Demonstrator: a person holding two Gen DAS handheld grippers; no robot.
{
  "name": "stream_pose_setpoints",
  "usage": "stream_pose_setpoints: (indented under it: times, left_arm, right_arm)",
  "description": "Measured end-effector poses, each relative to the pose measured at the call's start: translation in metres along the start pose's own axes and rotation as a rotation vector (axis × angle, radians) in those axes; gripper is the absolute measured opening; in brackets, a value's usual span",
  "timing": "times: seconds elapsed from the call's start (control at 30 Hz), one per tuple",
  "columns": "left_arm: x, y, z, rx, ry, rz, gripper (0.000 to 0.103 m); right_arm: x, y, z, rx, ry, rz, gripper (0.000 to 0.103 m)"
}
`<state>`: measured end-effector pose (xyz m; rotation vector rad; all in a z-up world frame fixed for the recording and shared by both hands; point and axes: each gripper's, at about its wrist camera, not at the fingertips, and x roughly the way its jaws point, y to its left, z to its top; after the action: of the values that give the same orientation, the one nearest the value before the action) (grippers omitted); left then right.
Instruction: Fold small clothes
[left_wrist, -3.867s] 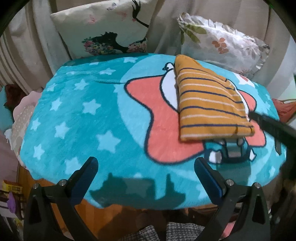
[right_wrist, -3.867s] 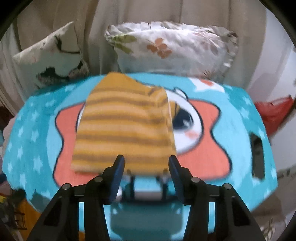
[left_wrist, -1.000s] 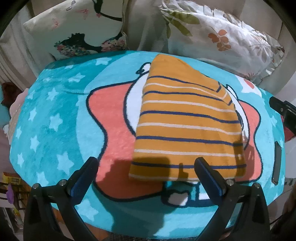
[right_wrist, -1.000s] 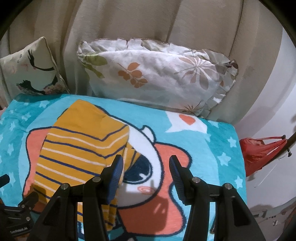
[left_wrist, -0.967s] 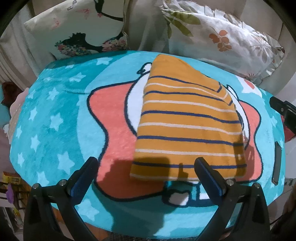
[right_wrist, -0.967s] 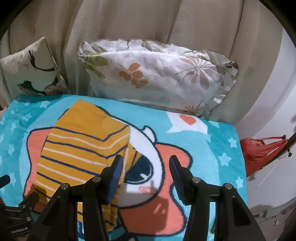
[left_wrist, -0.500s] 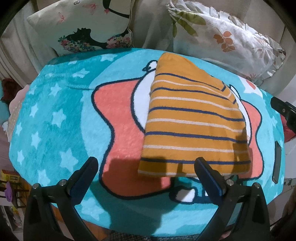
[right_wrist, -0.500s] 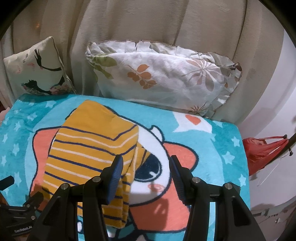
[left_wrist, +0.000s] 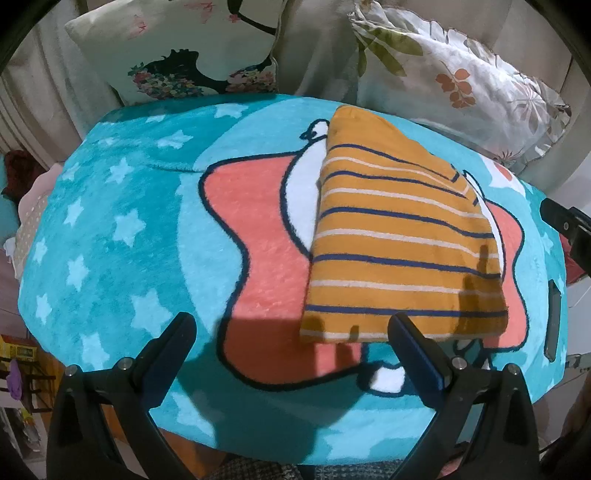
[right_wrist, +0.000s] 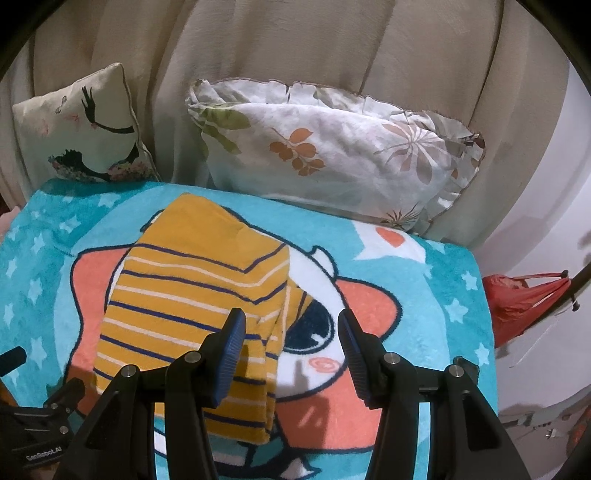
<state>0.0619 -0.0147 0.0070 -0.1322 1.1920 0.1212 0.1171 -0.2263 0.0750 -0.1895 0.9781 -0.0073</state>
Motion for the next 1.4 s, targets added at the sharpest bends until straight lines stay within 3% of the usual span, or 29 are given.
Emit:
stream_pose_setpoints:
  times: [0.7, 1.0, 1.4]
  left_arm:
    - [-0.013, 0.059, -0.037, -0.008, 0.005, -0.006, 0.103]
    - [-0.03, 0.088, -0.072, 0.028, -0.001, -0.001, 0.103]
    - [-0.072, 0.104, -0.115, 0.108, -0.1, -0.035, 0.103]
  right_arm:
    - [-0.025, 0.052, -0.032, -0.018, 0.038, -0.032, 0.062]
    - [-0.039, 0.08, -0.078, 0.01, 0.091, -0.026, 0.062]
    - [-0.075, 0.099, -0.14, 0.091, 0.115, -0.013, 0.062]
